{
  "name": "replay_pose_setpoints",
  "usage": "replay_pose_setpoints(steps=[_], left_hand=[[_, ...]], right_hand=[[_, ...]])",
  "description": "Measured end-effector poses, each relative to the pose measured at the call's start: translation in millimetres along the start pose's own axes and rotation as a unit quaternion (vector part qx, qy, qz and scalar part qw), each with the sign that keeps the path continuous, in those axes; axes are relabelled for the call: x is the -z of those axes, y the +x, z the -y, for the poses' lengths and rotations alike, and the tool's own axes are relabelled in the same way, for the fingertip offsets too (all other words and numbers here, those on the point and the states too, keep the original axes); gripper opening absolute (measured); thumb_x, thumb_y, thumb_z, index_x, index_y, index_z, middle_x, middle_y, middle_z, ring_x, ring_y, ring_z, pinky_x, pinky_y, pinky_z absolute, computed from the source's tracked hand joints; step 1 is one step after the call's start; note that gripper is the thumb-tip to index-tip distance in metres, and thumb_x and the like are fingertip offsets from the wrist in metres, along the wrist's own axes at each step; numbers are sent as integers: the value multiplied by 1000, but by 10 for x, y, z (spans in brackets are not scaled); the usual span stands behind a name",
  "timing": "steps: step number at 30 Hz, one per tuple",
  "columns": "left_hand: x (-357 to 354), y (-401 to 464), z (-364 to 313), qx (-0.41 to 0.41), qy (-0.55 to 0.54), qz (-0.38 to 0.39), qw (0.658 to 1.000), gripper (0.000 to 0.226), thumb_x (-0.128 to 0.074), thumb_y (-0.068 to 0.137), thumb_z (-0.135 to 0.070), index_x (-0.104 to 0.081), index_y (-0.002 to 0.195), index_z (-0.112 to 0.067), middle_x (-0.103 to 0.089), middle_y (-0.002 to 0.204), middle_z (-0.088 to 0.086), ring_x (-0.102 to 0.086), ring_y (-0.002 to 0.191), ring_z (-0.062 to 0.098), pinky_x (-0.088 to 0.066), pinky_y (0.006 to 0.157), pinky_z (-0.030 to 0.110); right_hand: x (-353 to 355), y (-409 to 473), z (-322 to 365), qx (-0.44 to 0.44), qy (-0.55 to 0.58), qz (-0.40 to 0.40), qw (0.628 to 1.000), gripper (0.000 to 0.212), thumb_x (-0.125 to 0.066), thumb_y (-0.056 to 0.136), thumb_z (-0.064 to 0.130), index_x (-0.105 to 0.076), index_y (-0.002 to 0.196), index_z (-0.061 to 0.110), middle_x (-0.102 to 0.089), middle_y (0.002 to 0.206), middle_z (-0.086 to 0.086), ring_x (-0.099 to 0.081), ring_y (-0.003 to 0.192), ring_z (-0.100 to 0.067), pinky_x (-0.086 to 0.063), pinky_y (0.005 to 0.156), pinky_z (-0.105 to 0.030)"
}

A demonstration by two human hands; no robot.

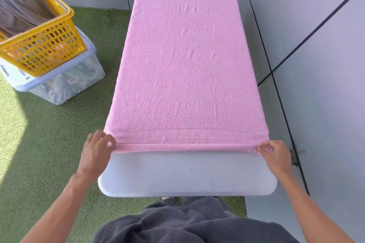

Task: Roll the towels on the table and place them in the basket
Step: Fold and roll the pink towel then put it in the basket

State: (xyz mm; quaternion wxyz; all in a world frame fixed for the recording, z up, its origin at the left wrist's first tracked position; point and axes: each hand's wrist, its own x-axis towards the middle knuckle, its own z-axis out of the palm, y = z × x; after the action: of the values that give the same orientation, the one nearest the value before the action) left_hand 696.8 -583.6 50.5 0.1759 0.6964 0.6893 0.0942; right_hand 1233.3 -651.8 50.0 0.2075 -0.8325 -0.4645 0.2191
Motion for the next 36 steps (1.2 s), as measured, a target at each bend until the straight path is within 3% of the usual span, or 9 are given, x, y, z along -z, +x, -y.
replay_pose_setpoints(steps=[3,7,12,17,21,25,28,33,36], left_hand=[[-172,-267,-68,-39,30,-47,998,13,-63,86,4,-67,96,-2,-58,95,7,-52,87,24,-53,68,39],[-319,-515,-102,-80,35,-55,995,36,-63,81,10,-60,116,2,-53,115,16,-52,102,31,-53,86,45],[-204,-231,-5,-88,37,-29,995,34,-61,80,16,-63,110,1,-60,108,14,-52,98,31,-55,78,49],[43,-24,-7,-46,-31,77,995,27,-56,88,8,-69,107,-6,-67,102,5,-61,93,26,-52,79,37],[201,175,91,42,-109,179,977,20,-69,85,-5,-65,101,-17,-69,94,1,-64,84,15,-54,83,36],[218,357,59,96,-129,157,975,20,-80,75,-10,-64,85,-16,-65,87,0,-61,76,10,-42,65,19],[138,238,1,7,-52,49,997,16,-76,76,-2,-68,73,-16,-56,83,1,-52,76,17,-42,70,29],[-202,-379,-209,-60,53,-60,995,33,-65,77,11,-61,108,0,-54,110,17,-47,101,32,-53,84,49],[-287,-369,-192,-78,46,-59,994,40,-64,77,13,-55,115,2,-50,116,20,-47,108,35,-53,87,51]], right_hand=[[-105,-197,-22,68,-157,-91,981,13,-76,80,16,-76,92,22,-57,97,-4,-42,94,-25,-33,87,-32],[-241,-410,-58,117,-210,-74,968,42,-79,76,16,-68,116,10,-59,110,-7,-45,107,-29,-35,97,-39],[-216,-234,-72,131,-176,-62,974,24,-72,80,6,-66,104,9,-62,106,-7,-52,101,-31,-39,91,-39],[26,-71,-80,110,-220,70,967,5,-57,94,19,-62,93,17,-62,97,3,-53,92,-25,-45,79,-41],[219,131,25,24,-127,207,970,14,-67,89,20,-61,78,24,-64,78,7,-59,75,-12,-40,64,-22],[64,171,37,-14,-62,75,995,9,-74,80,19,-65,81,21,-65,82,3,-60,83,-19,-43,72,-29],[-117,-52,-24,68,-156,-47,984,8,-69,83,17,-69,84,25,-58,90,0,-47,93,-27,-31,82,-30],[-312,-432,-71,131,-174,-65,974,43,-74,79,13,-62,120,7,-52,111,-9,-45,108,-31,-31,101,-37],[-306,-345,-66,131,-182,-64,972,44,-76,77,11,-62,118,8,-52,114,-8,-45,112,-32,-33,102,-40]])
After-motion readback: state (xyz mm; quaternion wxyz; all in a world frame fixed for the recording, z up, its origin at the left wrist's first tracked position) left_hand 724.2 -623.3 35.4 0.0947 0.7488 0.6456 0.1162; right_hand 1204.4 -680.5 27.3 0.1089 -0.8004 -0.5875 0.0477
